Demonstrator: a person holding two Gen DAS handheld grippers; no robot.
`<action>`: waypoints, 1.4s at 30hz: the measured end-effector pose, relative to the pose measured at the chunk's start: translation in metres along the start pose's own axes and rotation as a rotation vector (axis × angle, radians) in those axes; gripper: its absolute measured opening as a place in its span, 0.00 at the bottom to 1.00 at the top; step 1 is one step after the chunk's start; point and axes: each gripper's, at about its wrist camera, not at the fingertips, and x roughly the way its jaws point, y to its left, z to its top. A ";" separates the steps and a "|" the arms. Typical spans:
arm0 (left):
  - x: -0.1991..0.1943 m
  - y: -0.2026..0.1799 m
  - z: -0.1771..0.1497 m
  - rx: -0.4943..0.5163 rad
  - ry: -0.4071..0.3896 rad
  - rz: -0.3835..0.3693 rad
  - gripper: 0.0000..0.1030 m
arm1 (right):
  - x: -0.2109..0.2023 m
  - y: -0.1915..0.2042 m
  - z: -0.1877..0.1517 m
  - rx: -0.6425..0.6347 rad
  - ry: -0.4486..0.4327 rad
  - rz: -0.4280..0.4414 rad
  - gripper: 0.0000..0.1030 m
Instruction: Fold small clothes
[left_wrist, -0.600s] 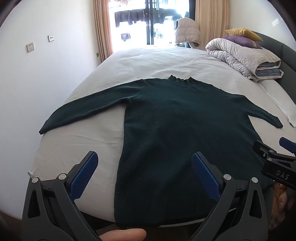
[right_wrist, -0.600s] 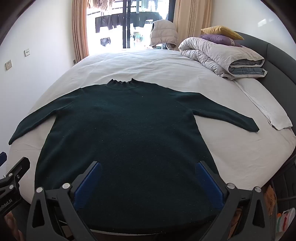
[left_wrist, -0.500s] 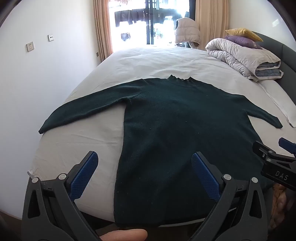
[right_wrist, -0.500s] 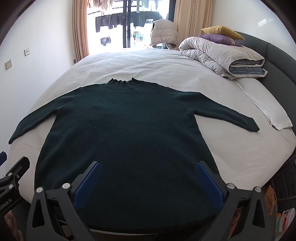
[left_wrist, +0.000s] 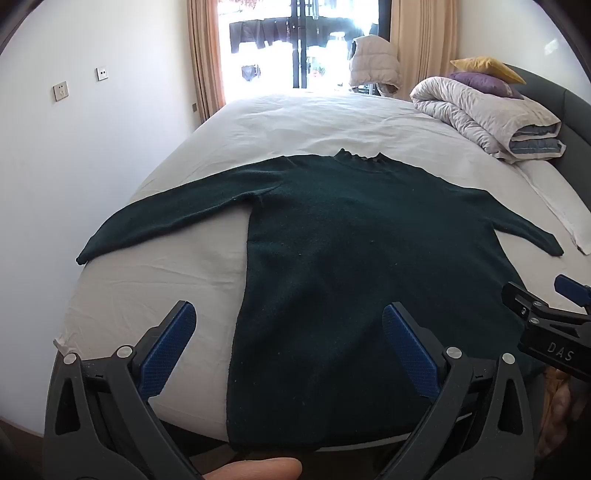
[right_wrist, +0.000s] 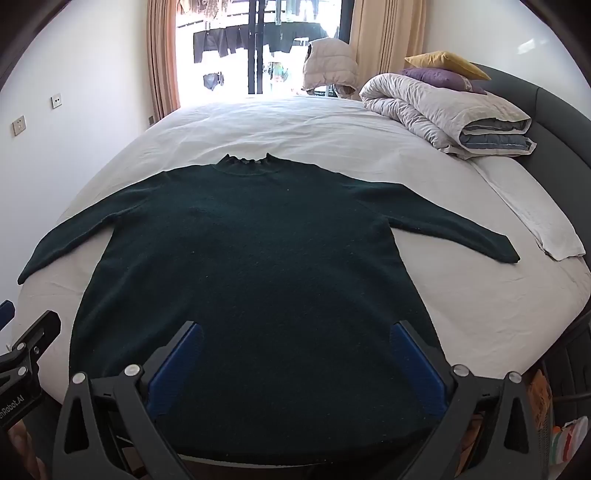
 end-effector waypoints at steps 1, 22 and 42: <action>0.001 -0.002 0.002 -0.002 0.003 0.002 1.00 | 0.000 0.000 0.000 0.000 0.000 0.000 1.00; 0.001 0.000 0.001 -0.006 0.007 -0.001 1.00 | 0.001 0.003 -0.001 -0.001 0.004 0.001 1.00; 0.001 0.000 0.000 -0.006 0.009 -0.001 1.00 | 0.007 0.018 -0.008 -0.007 0.006 0.003 1.00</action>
